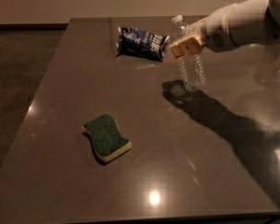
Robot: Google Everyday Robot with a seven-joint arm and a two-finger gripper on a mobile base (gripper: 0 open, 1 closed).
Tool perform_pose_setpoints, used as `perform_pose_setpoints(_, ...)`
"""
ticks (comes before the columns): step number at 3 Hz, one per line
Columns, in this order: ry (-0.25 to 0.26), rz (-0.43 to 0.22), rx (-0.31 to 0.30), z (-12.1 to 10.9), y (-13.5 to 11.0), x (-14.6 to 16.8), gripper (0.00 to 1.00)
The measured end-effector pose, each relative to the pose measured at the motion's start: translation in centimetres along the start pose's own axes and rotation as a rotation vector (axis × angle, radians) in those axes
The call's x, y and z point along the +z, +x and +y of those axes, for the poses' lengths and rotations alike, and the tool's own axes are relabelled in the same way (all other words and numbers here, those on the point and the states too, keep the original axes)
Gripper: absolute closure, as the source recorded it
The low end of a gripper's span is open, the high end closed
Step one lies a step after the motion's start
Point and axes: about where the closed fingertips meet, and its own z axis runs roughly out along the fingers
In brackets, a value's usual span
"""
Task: Place water bottle upright
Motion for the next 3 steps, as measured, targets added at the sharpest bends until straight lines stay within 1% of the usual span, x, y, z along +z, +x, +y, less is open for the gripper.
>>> perform_pose_setpoints(1,0.013,-0.109,-0.005,-0.1,0.3,-0.5,1.00)
perform_pose_setpoints(2,0.013,-0.262,-0.031,-0.4,0.9,-1.0,1.00)
perform_pose_setpoints(3,0.002,-0.349,-0.063,-0.4,1.3,-1.2,1.00)
